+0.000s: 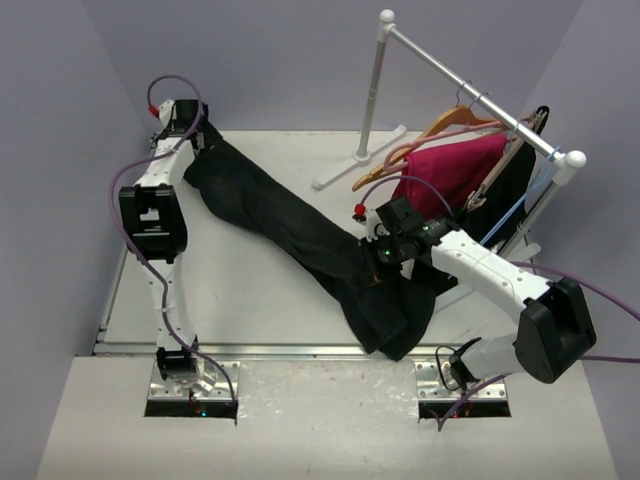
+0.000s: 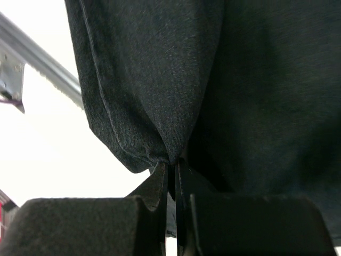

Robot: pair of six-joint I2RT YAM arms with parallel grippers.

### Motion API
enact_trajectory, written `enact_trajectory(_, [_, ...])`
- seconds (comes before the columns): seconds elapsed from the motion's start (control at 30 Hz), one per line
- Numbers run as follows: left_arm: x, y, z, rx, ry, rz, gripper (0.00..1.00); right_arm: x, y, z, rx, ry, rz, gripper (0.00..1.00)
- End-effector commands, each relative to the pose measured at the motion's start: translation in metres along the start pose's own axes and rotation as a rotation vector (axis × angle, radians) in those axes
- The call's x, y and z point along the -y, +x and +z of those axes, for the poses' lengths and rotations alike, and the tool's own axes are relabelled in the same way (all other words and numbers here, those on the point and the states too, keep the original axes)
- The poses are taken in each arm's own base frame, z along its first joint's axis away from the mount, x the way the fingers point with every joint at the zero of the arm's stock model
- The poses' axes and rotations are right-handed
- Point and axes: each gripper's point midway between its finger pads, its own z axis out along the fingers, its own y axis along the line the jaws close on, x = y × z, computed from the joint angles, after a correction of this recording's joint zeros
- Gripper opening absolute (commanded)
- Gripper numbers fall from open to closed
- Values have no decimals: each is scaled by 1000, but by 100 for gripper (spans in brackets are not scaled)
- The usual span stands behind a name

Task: Place the trousers on the hanger
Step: Fold the trousers at the center of the board.

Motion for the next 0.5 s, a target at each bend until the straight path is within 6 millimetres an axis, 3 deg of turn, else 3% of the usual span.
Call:
enact_trajectory(0.0, [-35, -20, -19, -24, 45, -311, 100, 13, -36, -20, 95, 12, 37, 0])
enact_trajectory(0.1, [-45, 9, 2, -128, 58, -312, 100, 19, -43, -30, 121, -4, 75, 0])
enact_trajectory(0.2, [-48, 31, 20, -205, 38, -293, 100, 12, -46, -42, 148, -58, 82, 0])
enact_trajectory(0.37, [-41, 32, 48, -212, 44, -275, 100, -25, -36, -60, 133, -274, 55, 0])
enact_trajectory(0.43, [-38, 29, 59, -197, 55, -255, 100, -20, -33, -61, 128, -239, 63, 0])
enact_trajectory(0.47, [-36, 27, 64, -190, 61, -248, 100, -8, -33, -60, 118, -163, 75, 0])
